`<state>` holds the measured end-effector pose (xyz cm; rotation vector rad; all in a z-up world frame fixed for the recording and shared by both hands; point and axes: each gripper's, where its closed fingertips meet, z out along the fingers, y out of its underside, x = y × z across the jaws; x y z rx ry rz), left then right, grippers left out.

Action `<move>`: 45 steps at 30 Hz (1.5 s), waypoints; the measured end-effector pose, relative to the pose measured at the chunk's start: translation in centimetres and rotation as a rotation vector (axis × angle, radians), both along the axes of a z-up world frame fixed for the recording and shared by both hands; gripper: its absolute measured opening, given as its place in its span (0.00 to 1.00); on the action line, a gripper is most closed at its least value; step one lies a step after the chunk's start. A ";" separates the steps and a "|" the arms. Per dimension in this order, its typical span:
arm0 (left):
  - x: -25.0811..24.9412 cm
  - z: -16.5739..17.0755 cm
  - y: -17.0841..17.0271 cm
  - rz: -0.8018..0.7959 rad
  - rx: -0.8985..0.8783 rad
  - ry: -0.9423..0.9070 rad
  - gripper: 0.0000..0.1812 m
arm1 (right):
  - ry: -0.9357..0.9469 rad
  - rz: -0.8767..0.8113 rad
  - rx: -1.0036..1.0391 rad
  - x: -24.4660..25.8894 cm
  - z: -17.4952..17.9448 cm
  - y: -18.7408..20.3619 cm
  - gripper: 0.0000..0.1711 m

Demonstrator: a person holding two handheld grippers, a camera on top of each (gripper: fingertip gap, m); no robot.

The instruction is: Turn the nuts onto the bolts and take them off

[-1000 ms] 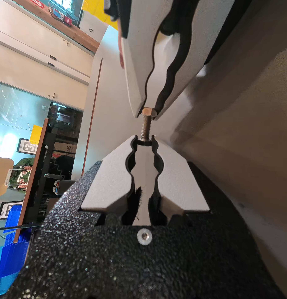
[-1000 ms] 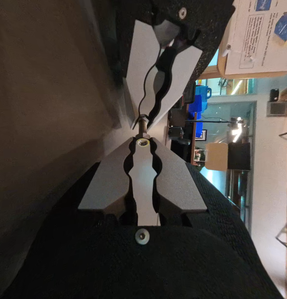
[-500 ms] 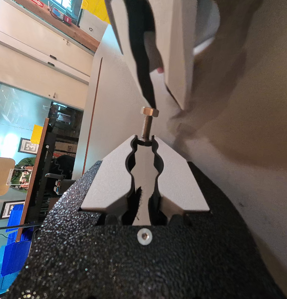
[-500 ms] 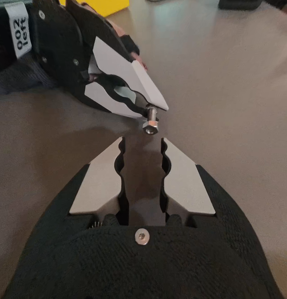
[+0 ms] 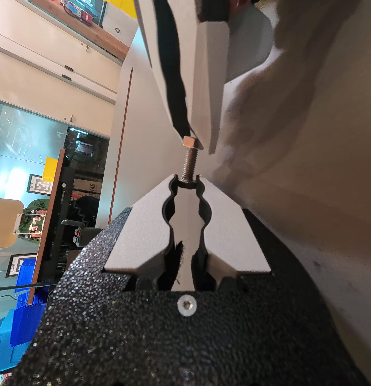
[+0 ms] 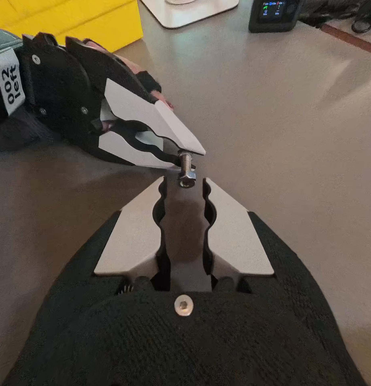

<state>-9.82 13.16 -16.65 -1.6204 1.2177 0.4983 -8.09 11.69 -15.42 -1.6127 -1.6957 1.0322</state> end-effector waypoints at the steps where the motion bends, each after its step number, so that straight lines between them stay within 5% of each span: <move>1: 0.0 0.0 0.0 0.000 0.000 0.003 0.09 | -0.004 -0.014 -0.018 -0.1 -0.1 0.0 0.17; 8: 0.5 0.1 -0.1 -0.028 -0.001 -0.028 0.09 | 0.041 0.086 0.166 0.1 0.2 0.0 0.09; 15: 0.3 0.3 -0.2 -0.019 -0.019 -0.094 0.09 | 0.095 0.286 1.194 0.8 0.6 1.7 0.10; 22: 0.3 0.4 -0.1 -0.008 -0.021 -0.117 0.09 | 0.197 0.065 0.624 0.9 3.5 2.1 0.09; 29: 0.2 0.5 -0.1 -0.008 -0.001 -0.122 0.09 | 0.293 -0.157 0.579 4.2 11.6 2.0 0.09; 32: 0.3 0.5 -0.1 -0.008 0.000 -0.122 0.08 | 0.110 -0.218 0.615 9.9 13.3 3.8 0.09; 39: 0.3 0.5 -0.1 -0.009 0.003 -0.105 0.09 | -0.785 -0.338 0.347 25.7 2.8 13.7 0.10; 45: 0.3 0.5 -0.1 -0.010 0.001 -0.101 0.08 | -0.940 -0.257 0.243 28.1 -2.1 14.8 0.19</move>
